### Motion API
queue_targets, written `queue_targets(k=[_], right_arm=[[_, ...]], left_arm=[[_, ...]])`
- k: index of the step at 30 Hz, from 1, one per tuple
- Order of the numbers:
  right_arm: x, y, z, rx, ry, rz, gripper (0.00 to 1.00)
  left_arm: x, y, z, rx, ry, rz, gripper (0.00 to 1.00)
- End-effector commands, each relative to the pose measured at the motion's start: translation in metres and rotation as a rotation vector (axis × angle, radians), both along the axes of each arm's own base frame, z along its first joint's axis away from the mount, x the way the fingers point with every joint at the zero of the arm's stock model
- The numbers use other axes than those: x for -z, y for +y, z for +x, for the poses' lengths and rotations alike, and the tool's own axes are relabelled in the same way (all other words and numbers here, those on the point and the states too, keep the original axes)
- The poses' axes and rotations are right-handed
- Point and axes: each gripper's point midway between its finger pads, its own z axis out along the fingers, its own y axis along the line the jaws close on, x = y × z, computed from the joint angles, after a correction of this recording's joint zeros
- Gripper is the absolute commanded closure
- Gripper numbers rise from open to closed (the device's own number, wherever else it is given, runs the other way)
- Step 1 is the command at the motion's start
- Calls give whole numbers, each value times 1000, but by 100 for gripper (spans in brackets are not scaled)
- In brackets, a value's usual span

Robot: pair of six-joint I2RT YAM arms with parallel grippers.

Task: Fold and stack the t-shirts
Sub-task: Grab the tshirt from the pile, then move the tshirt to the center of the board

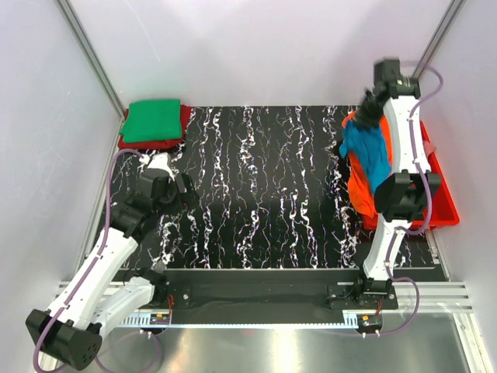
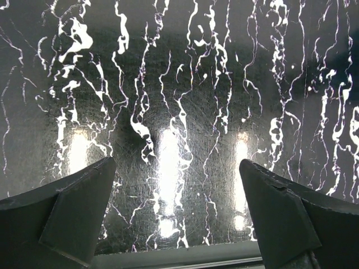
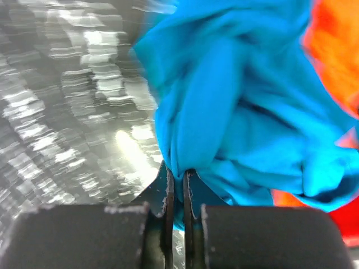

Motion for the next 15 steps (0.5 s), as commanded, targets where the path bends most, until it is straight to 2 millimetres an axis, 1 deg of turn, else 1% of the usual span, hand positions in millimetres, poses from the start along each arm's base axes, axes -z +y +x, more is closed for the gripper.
queue_targets(k=[1, 2, 3, 5, 6, 7, 8, 9, 10, 11, 12, 13, 14, 15], right_arm=[[-127, 113, -5, -317, -337, 104, 100], [-181, 140, -15, -401, -491, 146, 100], [-206, 184, -36, -530, -549, 230, 100], [-257, 215, -68, -629, -677, 348, 100], [-282, 222, -88, -672, -738, 396, 100], [-289, 223, -96, -654, -741, 425, 100], [-269, 221, -85, -613, -687, 406, 100], [-277, 210, -100, -587, -713, 378, 100], [-263, 202, -97, -547, -682, 343, 100], [-217, 189, -86, -469, -562, 277, 92], [-204, 182, -91, -443, -522, 262, 74], [-181, 177, -91, -409, -454, 263, 52], [-133, 165, -91, -353, -314, 261, 16], [-108, 160, -92, -323, -240, 272, 1]], left_arm=[[-51, 1, 21, -65, -143, -54, 1], [-58, 2, 24, -79, -165, -59, 1], [-73, 3, 28, -91, -201, -67, 1], [-88, 5, 32, -98, -235, -61, 1], [-104, 7, 36, -111, -265, -56, 1], [-111, 10, 37, -112, -280, -39, 1], [-117, 16, 38, -135, -288, -17, 1], [-131, 19, 39, -144, -315, -16, 1], [-136, 21, 39, -151, -325, -7, 1], [-140, 25, 37, -164, -330, 3, 1], [-147, 27, 36, -171, -343, -1, 1], [-151, 28, 34, -178, -349, -11, 1], [-151, 28, 31, -180, -345, -20, 1], [-148, 28, 28, -180, -337, -27, 1]])
